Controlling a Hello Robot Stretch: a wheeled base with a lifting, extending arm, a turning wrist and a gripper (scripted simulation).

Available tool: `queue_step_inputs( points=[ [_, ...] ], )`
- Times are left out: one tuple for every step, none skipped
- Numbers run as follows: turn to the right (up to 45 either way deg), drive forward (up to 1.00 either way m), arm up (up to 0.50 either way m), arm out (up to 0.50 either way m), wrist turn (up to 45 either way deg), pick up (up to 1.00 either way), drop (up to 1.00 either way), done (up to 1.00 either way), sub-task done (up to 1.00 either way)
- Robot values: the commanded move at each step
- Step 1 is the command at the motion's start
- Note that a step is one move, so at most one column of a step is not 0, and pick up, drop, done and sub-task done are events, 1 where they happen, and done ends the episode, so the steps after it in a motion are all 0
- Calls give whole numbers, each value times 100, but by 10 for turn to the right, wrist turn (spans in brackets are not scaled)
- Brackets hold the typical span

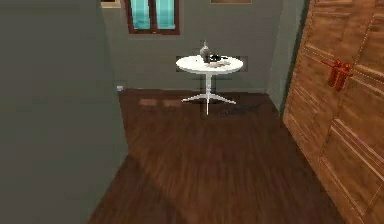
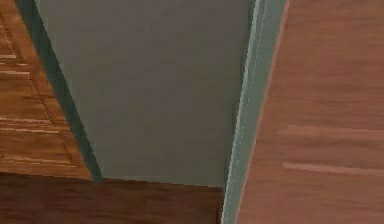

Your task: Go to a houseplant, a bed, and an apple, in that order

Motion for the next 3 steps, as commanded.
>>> queue_step_inputs(
  points=[
    [-90, 0, 0, 0, 0, 0, 0, 0, 0],
    [0, 100, 0, 0, 0, 0, 0, 0, 0],
    [0, 100, 0, 0, 0, 0, 0, 0, 0]
  ],
)
